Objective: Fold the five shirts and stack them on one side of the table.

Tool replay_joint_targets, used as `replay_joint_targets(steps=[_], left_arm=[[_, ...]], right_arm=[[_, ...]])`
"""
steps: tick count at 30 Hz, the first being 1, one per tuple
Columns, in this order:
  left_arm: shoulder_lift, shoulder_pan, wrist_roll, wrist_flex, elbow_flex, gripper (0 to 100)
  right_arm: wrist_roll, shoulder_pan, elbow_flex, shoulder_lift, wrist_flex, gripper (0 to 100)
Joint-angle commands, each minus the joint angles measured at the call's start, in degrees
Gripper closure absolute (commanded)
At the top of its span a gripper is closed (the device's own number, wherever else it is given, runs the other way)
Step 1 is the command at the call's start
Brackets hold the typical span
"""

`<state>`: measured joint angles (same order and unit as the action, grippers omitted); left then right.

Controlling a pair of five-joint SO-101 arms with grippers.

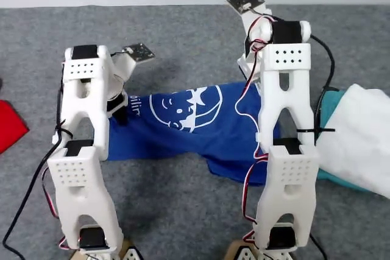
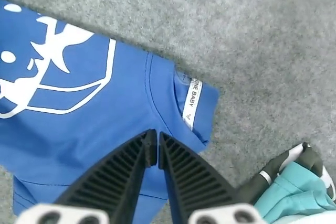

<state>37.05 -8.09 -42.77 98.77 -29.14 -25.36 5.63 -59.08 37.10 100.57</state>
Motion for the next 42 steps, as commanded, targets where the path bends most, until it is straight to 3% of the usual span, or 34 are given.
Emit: replay_joint_targets(steps=[1, 6, 10, 20, 34, 42], left_arm=[[-9.14, 0.09, 0.7, 1.93, 3.12, 85], [-20.48, 1.49, -4.48, 1.67, 17.98, 85], [-21.54, -1.14, -8.26, -1.58, 23.87, 85], [-8.35, -4.48, -11.08, -6.33, 22.37, 85], [-2.11, -6.42, -14.51, -2.9, 17.54, 83], [-2.29, -6.42, -14.33, -6.24, 17.98, 91]], right_arm=[[0.62, -0.84, -0.26, -4.35, 2.51, 98.9], [0.62, -0.75, -0.26, -4.44, 2.51, 98.9], [0.62, -0.48, -0.26, -4.35, 2.51, 98.9], [0.62, -0.48, -0.26, -4.26, 2.51, 98.9], [1.32, 0.84, -0.26, -4.44, 2.51, 98.9], [4.4, 3.03, 0.09, -5.41, 2.68, 98.9]])
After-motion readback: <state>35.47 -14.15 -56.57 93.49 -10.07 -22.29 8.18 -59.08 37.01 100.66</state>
